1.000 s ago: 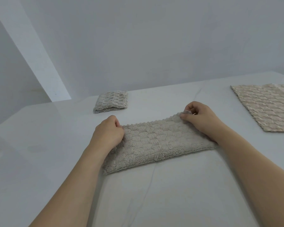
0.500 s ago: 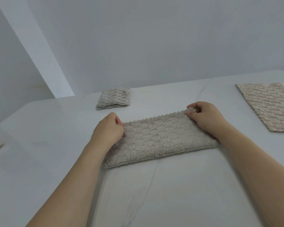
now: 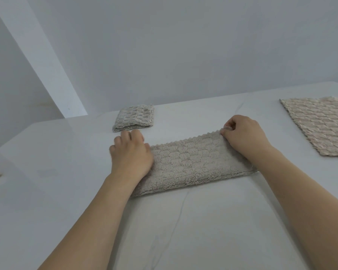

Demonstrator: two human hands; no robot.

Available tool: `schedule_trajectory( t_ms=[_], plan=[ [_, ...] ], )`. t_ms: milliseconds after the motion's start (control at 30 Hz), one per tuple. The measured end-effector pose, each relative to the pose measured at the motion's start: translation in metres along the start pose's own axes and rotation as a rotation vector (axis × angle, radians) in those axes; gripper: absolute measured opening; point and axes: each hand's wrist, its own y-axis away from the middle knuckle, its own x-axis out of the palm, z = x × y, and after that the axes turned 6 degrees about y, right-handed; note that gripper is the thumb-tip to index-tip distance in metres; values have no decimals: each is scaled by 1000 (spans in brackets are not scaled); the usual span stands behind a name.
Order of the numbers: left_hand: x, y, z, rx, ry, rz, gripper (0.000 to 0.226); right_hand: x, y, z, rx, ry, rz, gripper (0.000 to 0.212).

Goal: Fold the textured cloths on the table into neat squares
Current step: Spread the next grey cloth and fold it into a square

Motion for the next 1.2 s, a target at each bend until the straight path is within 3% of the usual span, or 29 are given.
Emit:
schedule_trajectory(
  t_ms=[100, 200, 300, 467, 700, 1200],
  plan=[
    [2, 13, -31, 138, 121, 126, 28, 1, 9, 28, -112, 264, -89, 35],
    [18, 31, -38, 239, -31, 266, 50, 23, 30, 51, -177, 236, 110, 38],
    [29, 32, -30, 205, -35, 366, 57, 49, 41, 40, -280, 406, 207, 50],
    [27, 28, -30, 166, -22, 438, 59, 48, 38, 37, -274, 410, 237, 56],
    [22, 21, -21, 137, -29, 467, 61, 49, 38, 38, -259, 414, 256, 56],
    [26, 20, -13, 125, -31, 370, 60, 47, 39, 41, -261, 409, 265, 55]
  ],
)
